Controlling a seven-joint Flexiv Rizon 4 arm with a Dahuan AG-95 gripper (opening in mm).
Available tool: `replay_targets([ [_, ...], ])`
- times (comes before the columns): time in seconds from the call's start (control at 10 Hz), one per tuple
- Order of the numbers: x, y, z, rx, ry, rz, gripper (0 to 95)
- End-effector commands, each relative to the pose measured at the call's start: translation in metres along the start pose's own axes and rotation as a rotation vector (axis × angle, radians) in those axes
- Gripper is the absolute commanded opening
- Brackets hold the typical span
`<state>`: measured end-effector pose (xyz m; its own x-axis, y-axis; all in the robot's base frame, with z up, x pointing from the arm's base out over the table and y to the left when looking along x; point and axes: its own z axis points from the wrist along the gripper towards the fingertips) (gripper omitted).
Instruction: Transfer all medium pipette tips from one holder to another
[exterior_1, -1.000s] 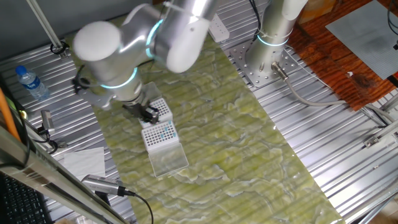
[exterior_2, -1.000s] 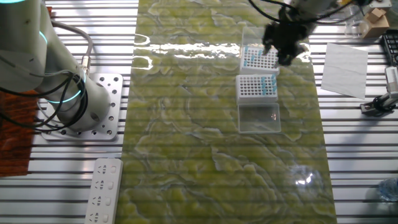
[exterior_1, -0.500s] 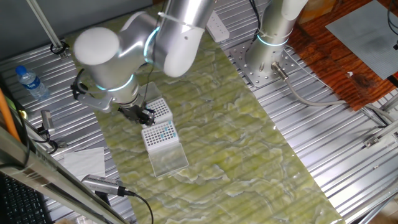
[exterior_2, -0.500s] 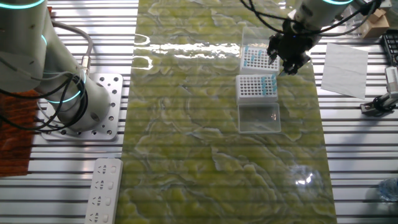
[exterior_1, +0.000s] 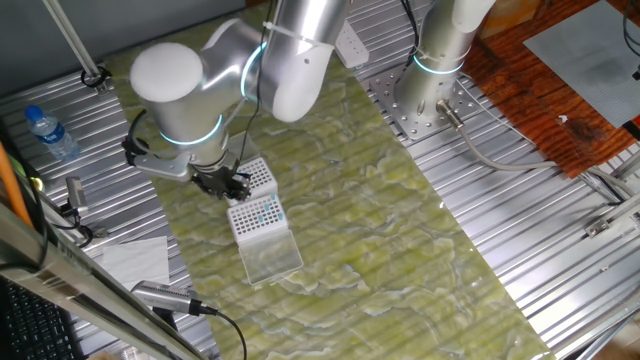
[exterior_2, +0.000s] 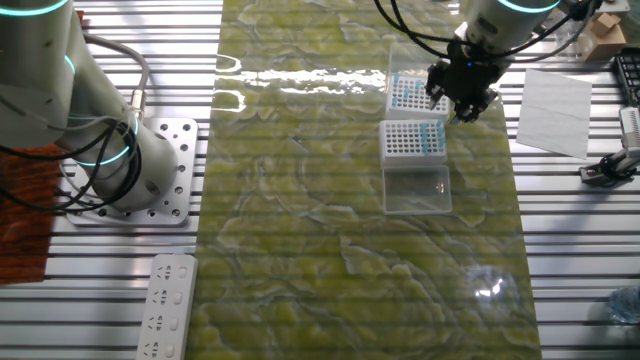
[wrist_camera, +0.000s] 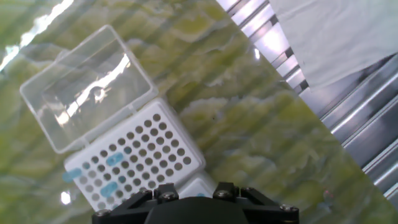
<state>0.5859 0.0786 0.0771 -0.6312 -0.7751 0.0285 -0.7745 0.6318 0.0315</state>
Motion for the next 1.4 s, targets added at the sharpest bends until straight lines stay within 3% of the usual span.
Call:
replay_targets([
  [0.1,0.0031,-0.0004,0.0031,0.01,-0.001,-0.063,19.0],
  [0.8,0.0083,0.0019,0.0059,0.015,0.004,-0.102,19.0],
  [0.9,0.0083,0.0018,0.006,0.016,0.004,-0.103,0.0],
  [1.4,0.009,0.0005,0.0037,0.007,0.018,-0.116,0.0],
])
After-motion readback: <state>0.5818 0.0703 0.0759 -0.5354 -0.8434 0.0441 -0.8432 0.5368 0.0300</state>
